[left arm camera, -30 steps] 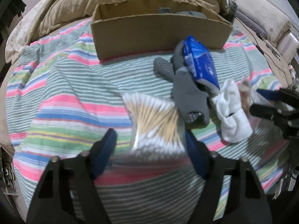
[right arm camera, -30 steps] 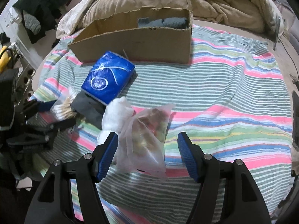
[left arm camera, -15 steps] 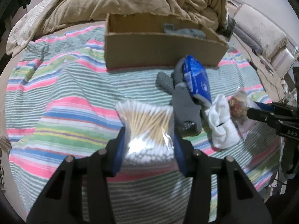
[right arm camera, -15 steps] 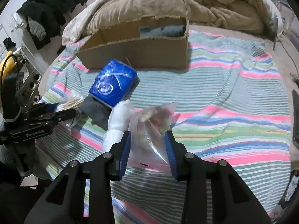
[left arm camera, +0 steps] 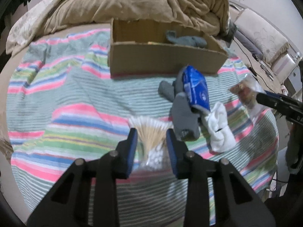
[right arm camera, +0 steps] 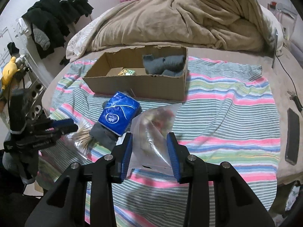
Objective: Organize objects
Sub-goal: 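Grasp the cotton swab bag with the left gripper while the right grasps the clear bag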
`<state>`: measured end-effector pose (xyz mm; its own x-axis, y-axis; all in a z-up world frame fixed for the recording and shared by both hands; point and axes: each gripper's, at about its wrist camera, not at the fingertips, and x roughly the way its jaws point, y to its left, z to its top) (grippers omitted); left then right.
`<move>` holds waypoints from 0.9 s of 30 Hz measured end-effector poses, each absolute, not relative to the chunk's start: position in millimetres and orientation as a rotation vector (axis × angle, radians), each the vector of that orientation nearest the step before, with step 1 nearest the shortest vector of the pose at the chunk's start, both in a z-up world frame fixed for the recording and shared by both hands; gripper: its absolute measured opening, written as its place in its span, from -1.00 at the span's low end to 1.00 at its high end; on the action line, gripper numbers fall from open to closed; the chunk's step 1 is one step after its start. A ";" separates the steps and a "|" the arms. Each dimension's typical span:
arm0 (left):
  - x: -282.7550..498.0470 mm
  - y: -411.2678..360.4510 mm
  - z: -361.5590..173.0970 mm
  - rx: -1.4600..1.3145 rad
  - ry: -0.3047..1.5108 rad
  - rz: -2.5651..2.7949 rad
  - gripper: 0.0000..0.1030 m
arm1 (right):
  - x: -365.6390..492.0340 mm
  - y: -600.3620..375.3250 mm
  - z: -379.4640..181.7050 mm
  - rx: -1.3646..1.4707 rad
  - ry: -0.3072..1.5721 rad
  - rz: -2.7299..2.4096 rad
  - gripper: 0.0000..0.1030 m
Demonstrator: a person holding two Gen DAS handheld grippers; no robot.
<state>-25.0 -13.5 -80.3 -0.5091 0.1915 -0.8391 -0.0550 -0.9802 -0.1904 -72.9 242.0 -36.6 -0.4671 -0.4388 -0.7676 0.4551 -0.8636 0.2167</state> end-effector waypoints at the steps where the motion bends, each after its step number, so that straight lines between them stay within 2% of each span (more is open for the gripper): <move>1: -25.2 -11.6 -82.2 -1.491 -0.202 2.589 -0.20 | -73.0 242.5 -36.7 1.208 0.024 -2.318 -0.24; 3: -26.5 -4.6 -88.1 -1.528 -0.170 2.554 -0.13 | -74.0 242.1 -37.7 1.220 0.018 -2.314 -0.24; 4: -26.5 -1.9 -92.4 -1.544 -0.156 2.545 -0.01 | -74.0 242.3 -38.9 1.224 0.016 -2.313 -0.24; 5: -26.6 0.2 -96.2 -1.559 -0.144 2.542 0.39 | -73.3 243.1 -40.6 1.227 0.014 -2.314 -0.25; 6: -27.2 2.6 -101.5 -1.582 -0.127 2.538 0.51 | -73.7 243.2 -41.3 1.230 0.013 -2.314 -0.31; 12: -29.8 20.8 -116.1 -1.570 0.028 2.517 0.48 | -75.5 242.5 -48.7 1.246 0.027 -2.319 -0.37; 13: -30.6 22.6 -117.1 -1.565 0.046 2.515 0.44 | -75.8 241.6 -52.6 1.267 0.036 -2.314 -0.37; 14: -30.9 24.1 -118.3 -1.562 0.054 2.512 0.25 | -74.9 240.1 -55.8 1.285 0.048 -2.307 -0.34; 15: -31.7 23.9 -119.5 -1.566 0.043 2.509 0.09 | -73.5 238.6 -58.4 1.301 0.064 -2.303 -0.21; 16: -32.0 22.3 -119.4 -1.564 0.025 2.517 0.06 | -72.1 238.5 -60.2 1.310 0.073 -2.303 -0.11; 17: -32.1 20.8 -119.2 -1.559 0.012 2.518 0.00 | -70.8 238.6 -62.0 1.318 0.077 -2.296 0.10; 18: -31.7 18.8 -118.8 -1.555 -0.006 2.520 -0.07 | -70.4 238.5 -65.2 1.332 0.077 -2.281 0.21; 19: -31.3 16.8 -118.3 -1.550 -0.024 2.520 -0.08 | -70.5 237.5 -69.9 1.355 0.080 -2.266 0.23; 24: -30.7 7.2 -113.9 -1.519 -0.090 2.512 -0.16 | -72.0 221.7 -98.0 1.428 0.131 -2.220 0.20; 27: -26.0 2.2 -106.7 -1.490 -0.129 2.509 -0.16 | -70.1 221.3 -102.6 1.426 0.144 -2.245 -0.06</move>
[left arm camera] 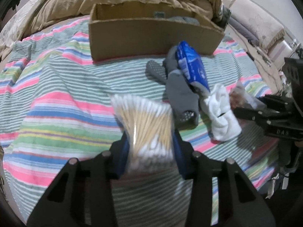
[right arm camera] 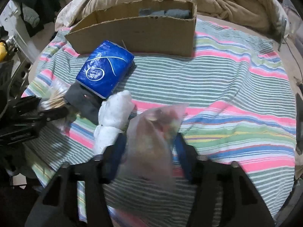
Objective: Organize objects
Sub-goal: 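Grasp the cotton swab bag with the left gripper while the right grasps the clear bag, then lower swab bag and clear plastic bag into the box and release both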
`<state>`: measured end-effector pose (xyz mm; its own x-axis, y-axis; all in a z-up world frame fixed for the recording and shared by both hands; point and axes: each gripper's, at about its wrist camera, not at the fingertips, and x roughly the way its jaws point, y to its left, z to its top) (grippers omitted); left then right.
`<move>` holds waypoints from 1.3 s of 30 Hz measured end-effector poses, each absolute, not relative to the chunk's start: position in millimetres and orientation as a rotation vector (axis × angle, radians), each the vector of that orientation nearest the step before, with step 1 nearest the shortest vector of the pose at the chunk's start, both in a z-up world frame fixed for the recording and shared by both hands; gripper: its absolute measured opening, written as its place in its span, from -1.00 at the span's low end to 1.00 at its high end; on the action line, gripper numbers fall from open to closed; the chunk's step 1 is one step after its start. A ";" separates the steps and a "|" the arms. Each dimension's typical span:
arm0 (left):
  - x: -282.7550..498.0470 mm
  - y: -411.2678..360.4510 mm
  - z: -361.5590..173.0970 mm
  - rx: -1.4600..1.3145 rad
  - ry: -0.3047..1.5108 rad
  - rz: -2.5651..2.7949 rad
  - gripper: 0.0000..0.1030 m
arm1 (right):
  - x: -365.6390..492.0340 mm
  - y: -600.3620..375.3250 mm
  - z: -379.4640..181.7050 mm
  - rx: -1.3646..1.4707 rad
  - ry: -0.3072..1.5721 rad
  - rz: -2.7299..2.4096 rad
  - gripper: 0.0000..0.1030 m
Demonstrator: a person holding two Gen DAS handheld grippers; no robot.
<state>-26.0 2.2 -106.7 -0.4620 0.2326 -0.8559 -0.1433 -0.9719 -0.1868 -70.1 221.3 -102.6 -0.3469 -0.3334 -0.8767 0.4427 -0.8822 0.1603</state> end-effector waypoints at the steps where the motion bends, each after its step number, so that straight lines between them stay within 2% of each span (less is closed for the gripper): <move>1: -24.5 0.2 -104.1 -1.481 -0.140 2.514 -0.16 | -70.5 224.9 -99.4 1.417 0.109 -2.240 -0.09; 3: -22.0 -6.5 -97.2 -1.454 -0.182 2.519 -0.16 | -69.7 233.0 -88.2 1.385 0.053 -2.244 -0.14; 18: -40.2 -42.9 -34.9 -1.247 -0.343 2.601 -0.16 | -84.2 222.1 -19.8 1.174 0.001 -2.287 -0.14; 39: -114.3 -48.1 -3.3 -1.104 -0.266 2.665 -0.16 | -147.5 199.1 8.1 1.064 -0.023 -2.329 -0.14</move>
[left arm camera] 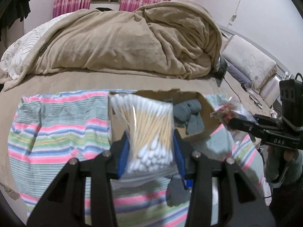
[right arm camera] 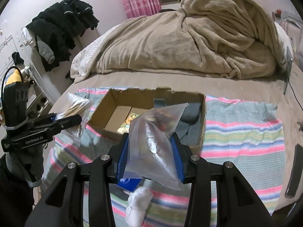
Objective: Organize objects
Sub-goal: 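Lower swab bag and clear plastic bag into the box and release both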
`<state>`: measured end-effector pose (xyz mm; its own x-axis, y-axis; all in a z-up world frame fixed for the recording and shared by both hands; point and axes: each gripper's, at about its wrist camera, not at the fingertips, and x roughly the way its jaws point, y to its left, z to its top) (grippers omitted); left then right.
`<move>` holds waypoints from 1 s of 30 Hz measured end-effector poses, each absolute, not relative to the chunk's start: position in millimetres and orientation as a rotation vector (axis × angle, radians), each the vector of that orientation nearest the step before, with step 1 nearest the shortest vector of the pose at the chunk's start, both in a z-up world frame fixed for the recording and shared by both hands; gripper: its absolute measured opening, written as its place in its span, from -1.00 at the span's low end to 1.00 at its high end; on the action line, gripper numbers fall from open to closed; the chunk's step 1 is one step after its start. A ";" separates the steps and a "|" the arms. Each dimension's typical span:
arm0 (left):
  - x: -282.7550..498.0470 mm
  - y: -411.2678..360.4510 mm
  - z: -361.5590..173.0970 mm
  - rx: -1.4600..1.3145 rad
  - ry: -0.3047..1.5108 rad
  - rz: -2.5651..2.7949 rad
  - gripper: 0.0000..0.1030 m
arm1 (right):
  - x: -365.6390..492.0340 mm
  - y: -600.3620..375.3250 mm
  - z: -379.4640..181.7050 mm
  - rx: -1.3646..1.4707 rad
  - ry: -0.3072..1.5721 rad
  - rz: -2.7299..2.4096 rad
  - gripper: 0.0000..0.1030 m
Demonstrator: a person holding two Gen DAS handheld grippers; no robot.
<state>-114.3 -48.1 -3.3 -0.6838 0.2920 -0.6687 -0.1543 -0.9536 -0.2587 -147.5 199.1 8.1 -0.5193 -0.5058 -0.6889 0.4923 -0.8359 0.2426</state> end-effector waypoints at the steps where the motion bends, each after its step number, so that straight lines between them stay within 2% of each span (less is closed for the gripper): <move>1: -117.9 -48.2 -3.8 -1.102 -0.270 2.666 -0.16 | -151.0 197.3 9.2 1.059 -0.022 -2.329 -0.14; 22: -183.8 -49.0 -50.2 -1.212 -0.274 2.649 -0.16 | -219.0 159.4 -23.9 1.100 -0.039 -2.297 -0.14; 30: -193.0 -35.6 -65.0 -1.267 -0.148 2.673 -0.14 | -232.4 146.6 -61.8 1.216 -0.029 -2.265 -0.14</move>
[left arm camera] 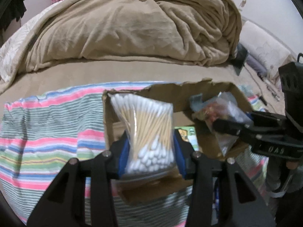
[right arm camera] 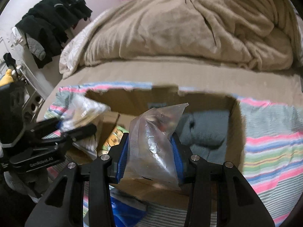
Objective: Organize objects
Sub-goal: 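Lower swab bag and clear plastic bag into the box and release both, then grasp the grey socks with the left gripper while the right grasps the blue tissue pack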
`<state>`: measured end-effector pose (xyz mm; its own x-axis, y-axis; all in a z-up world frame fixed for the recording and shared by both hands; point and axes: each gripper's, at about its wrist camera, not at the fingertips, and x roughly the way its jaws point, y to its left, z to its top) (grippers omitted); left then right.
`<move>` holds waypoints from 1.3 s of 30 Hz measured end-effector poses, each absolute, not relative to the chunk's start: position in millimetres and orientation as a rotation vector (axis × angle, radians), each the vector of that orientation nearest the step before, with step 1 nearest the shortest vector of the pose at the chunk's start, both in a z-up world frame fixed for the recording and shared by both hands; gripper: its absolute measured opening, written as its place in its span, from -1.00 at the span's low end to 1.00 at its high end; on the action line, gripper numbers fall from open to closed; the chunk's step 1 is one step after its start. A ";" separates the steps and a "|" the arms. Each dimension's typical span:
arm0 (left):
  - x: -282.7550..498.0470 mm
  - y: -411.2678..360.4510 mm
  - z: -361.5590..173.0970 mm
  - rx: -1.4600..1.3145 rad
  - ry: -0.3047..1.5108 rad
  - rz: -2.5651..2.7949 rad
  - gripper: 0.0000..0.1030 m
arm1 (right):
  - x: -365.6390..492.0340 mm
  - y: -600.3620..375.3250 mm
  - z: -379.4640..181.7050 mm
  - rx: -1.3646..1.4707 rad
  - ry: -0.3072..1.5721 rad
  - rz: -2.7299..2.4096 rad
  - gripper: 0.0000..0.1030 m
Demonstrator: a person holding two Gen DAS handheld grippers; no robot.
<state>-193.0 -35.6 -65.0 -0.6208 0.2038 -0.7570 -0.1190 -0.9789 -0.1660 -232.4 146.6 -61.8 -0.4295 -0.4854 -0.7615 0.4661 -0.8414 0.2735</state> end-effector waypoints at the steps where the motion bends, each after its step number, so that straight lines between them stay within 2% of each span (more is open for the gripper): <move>1: -193.5 -34.5 -65.6 -1.274 -0.140 2.675 -0.14 | -232.7 145.0 -65.9 1.231 -0.028 -2.262 -0.14; 4: -192.9 -29.9 -66.8 -1.296 -0.092 2.683 -0.09 | -231.7 141.3 -74.0 1.260 -0.026 -2.258 -0.13; 6: -191.0 -29.6 -65.9 -1.297 -0.111 2.668 0.05 | -230.4 139.4 -73.8 1.262 -0.021 -2.262 -0.10; 7: -190.9 -30.0 -65.2 -1.300 -0.118 2.662 0.06 | -229.8 139.4 -72.8 1.261 -0.023 -2.265 -0.08; 11: -183.8 -29.1 -57.7 -1.286 -0.128 2.672 0.10 | -227.8 143.1 -69.4 1.262 -0.035 -2.279 0.28; 13: -179.4 -29.8 -53.3 -1.278 -0.127 2.686 0.16 | -225.2 144.9 -65.4 1.254 -0.043 -2.280 0.28; 15: -172.8 -32.4 -46.8 -1.259 -0.145 2.698 0.40 | -221.3 146.5 -59.7 1.236 -0.040 -2.295 0.29; 31: -106.4 -42.9 -15.7 -1.174 -0.224 2.741 0.47 | -162.2 168.4 -25.1 1.180 -0.060 -2.348 0.30; 32: -102.2 -42.8 -16.1 -1.173 -0.228 2.741 0.54 | -158.4 168.6 -25.7 1.182 -0.059 -2.347 0.31; 33: -97.6 -42.7 -16.4 -1.171 -0.233 2.742 0.57 | -154.5 168.6 -26.6 1.184 -0.058 -2.346 0.42; 35: -89.8 -41.9 -17.6 -1.171 -0.240 2.739 0.58 | -146.9 168.5 -29.5 1.191 -0.057 -2.346 0.53; 39: -78.7 -42.5 -21.3 -1.181 -0.248 2.734 0.58 | -136.8 166.7 -38.5 1.219 -0.059 -2.326 0.53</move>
